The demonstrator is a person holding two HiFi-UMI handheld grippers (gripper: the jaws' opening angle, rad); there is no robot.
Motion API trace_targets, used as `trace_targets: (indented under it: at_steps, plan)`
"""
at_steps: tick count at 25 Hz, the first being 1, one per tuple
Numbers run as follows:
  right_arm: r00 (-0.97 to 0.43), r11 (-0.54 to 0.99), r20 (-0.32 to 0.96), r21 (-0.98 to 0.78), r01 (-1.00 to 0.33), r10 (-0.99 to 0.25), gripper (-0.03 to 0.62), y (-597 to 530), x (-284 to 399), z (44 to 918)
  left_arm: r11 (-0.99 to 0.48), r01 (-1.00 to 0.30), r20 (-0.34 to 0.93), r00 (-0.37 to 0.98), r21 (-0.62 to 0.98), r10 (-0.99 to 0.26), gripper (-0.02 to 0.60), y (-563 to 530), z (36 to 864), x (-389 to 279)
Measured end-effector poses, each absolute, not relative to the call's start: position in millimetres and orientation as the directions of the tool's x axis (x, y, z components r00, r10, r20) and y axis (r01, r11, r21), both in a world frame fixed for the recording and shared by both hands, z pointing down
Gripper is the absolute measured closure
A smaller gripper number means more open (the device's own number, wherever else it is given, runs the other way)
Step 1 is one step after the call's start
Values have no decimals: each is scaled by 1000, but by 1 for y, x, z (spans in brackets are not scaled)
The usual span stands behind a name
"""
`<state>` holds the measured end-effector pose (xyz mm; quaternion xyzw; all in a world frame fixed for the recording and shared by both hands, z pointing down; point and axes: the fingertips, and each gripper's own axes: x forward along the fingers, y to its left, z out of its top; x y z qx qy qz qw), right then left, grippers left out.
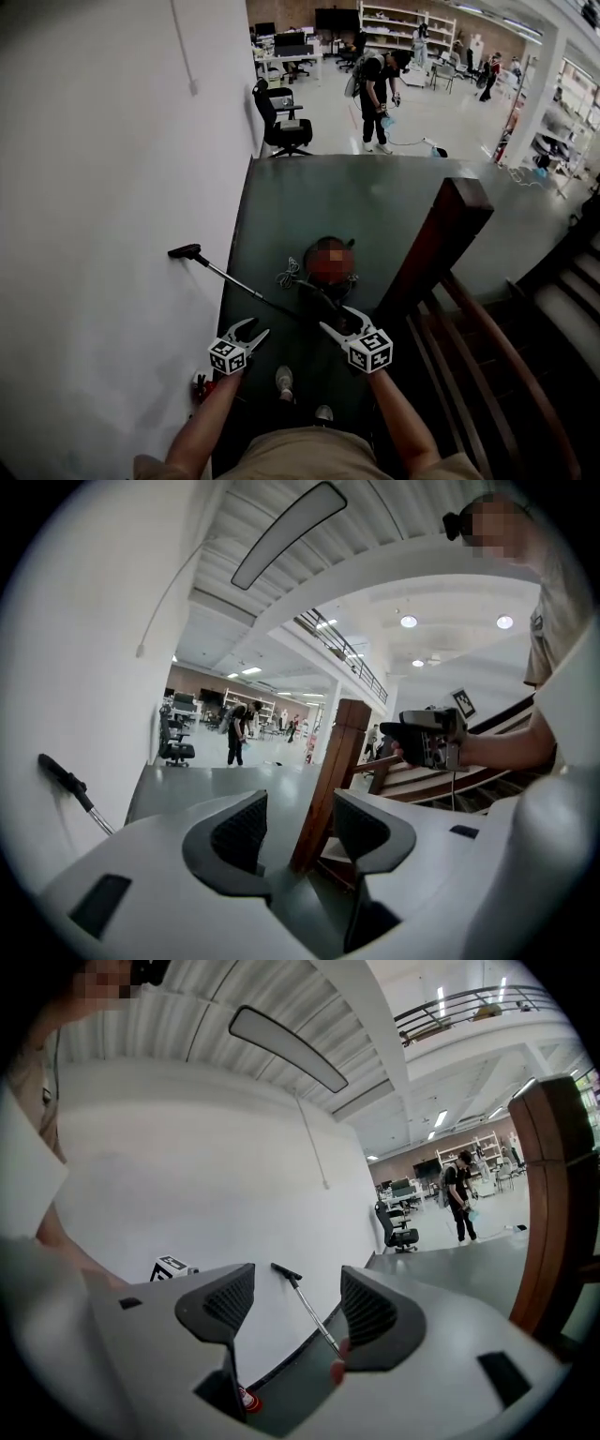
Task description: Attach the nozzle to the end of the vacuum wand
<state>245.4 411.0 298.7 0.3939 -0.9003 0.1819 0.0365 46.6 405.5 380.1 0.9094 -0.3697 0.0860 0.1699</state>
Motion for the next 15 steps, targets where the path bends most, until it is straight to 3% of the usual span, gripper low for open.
trace_targets:
  at_steps: [7,15]
  plan:
    - [-652,606,174,-253,-754,-738,301,448,274,280,-694,-687,169,726,214,-666,362,436,326,49]
    - [-583,552,205,-191,-812,-786,301,461,310,281,-664,-725,164,688,181,-707,362,427,320,26]
